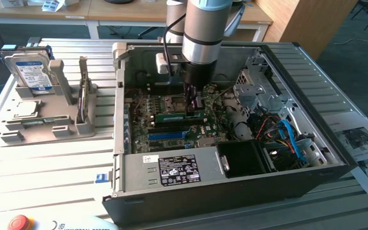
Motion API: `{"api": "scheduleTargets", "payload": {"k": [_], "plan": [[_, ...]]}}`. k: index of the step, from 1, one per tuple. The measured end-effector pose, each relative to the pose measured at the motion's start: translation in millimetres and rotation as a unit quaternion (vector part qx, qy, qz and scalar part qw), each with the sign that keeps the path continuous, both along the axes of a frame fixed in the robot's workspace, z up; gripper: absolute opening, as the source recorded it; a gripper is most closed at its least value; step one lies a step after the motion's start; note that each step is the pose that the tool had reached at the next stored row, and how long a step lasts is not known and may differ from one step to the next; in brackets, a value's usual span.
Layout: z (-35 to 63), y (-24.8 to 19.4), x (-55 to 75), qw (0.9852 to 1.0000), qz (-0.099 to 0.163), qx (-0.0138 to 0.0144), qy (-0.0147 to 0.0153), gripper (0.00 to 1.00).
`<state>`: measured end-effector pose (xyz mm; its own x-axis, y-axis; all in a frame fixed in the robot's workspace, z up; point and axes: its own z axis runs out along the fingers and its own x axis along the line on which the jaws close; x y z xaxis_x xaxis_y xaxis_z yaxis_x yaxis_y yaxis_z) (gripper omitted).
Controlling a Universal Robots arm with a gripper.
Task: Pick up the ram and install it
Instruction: 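Insert the ram into the slot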
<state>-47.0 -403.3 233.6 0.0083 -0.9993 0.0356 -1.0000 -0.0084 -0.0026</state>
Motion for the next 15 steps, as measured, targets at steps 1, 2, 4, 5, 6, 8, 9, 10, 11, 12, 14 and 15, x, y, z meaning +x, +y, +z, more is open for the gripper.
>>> {"api": "scheduleTargets", "payload": {"k": [1, 2, 4, 5, 6, 8, 9, 10, 11, 12, 14, 15], "plan": [[0.0, 0.0, 0.0, 1.0, 0.0, 0.0, 0.0, 0.12], [0.0, 0.0, 0.0, 1.0, 0.0, 0.0, 0.0, 0.12], [-0.1, -0.1, 0.0, 1.0, 0.0, -0.0001, 0.0, 0.12], [-0.2, -0.1, 0.0, 1.0, 0.0, -0.0001, 0.0, 0.12], [-0.5, -0.1, 0.0, 1.0, 0.0, -0.0001, 0.0, 0.12], [-0.8, -0.1, 0.0, 1.0, 0.0, -0.0001, 0.0, 0.12], [-0.9, -0.1, 0.0, 1.0, 0.0, -0.0001, 0.0, 0.12], [-1.7, -0.1, 0.0, 1.0, 0.0, -0.0001, 0.0001, 0.12], [-1.8, -0.1, 0.0, 1.0, 0.0, -0.0001, 0.0001, 0.12], [-1.8, -0.1, 0.0, 1.0, 0.0, -0.0001, 0.0, 0.12], [-1.8, -0.1, 0.0, 1.0, 0.0, -0.0001, 0.0001, 0.12], [-1.8, -0.1, 0.0, 1.0, 0.0, 0.0, 0.0, 0.12]]}}
